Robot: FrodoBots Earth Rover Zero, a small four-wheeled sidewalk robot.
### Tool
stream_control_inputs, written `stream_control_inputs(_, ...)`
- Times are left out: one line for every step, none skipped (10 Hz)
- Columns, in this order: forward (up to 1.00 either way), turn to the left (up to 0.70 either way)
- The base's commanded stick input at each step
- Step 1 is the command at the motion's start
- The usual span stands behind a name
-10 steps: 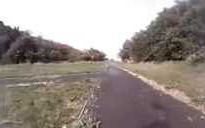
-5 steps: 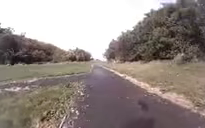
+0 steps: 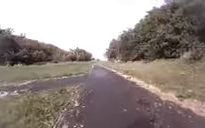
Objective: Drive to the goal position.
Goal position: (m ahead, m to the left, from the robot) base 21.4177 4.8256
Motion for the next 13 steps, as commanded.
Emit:
stream_control_inputs(1.0,0.0)
stream_control_inputs(1.0,0.0)
stream_control_inputs(1.0,0.0)
stream_control_inputs(1.0,0.0)
stream_control_inputs(1.0,0.0)
stream_control_inputs(1.0,0.0)
stream_control_inputs(1.0,0.0)
stream_control_inputs(1.0,0.0)
stream_control_inputs(1.0,0.0)
stream_control_inputs(1.0,0.0)
stream_control_inputs(1.0,0.0)
stream_control_inputs(1.0,0.0)
stream_control_inputs(1.0,0.0)
